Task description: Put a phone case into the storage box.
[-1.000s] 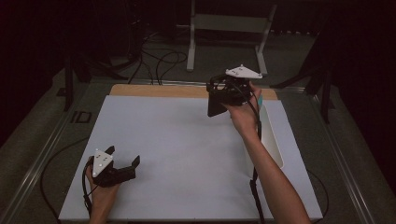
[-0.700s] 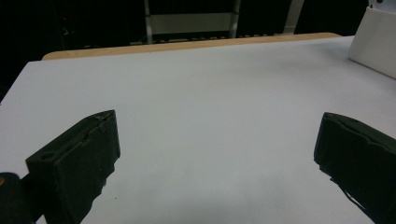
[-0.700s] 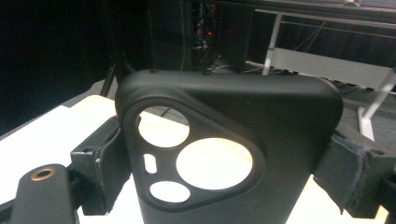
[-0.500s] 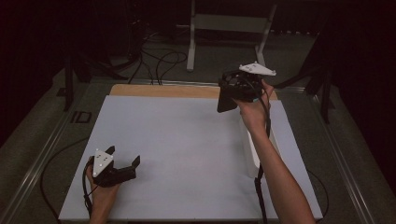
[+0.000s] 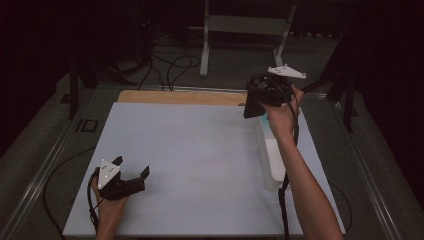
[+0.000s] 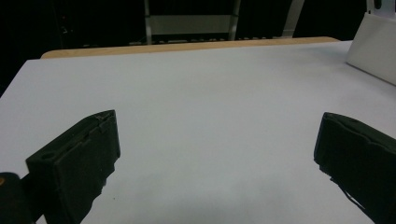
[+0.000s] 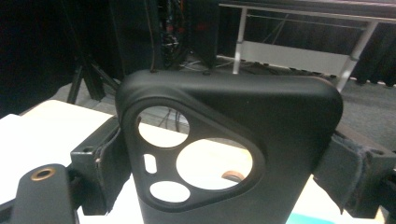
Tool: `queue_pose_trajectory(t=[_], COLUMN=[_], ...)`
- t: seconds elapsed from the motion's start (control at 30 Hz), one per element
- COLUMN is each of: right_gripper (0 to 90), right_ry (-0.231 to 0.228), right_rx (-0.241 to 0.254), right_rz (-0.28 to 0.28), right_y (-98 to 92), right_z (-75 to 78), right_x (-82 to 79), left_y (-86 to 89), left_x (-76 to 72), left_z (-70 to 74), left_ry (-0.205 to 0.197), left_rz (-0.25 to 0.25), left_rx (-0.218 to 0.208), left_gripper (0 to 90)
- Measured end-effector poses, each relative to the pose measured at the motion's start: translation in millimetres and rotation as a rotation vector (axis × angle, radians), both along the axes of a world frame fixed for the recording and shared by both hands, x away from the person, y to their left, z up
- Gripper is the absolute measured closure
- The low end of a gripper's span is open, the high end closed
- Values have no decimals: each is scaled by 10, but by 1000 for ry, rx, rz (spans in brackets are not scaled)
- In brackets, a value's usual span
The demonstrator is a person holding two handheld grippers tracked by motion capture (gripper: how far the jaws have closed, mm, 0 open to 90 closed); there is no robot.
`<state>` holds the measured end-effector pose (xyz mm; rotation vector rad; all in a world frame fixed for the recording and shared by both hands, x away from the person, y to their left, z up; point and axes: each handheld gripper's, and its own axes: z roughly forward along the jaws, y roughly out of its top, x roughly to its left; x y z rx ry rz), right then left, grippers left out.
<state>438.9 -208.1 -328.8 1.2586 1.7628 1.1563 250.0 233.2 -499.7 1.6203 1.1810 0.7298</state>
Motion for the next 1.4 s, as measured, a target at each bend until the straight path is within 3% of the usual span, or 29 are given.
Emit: queue_pose_trajectory(t=[1.1,1.4], right_gripper=[135,135], right_ry=[37,60], right_rx=[-17,-20], right_rz=[-145,-169], right_y=[-425,-518], right_z=[-159,-275], right_x=[177,189], left_y=[1,-8], left_x=[1,1], left_z=[-2,-4], left_ry=[2,2], left_rz=[2,0], left_rx=[4,5], left_gripper=[7,7])
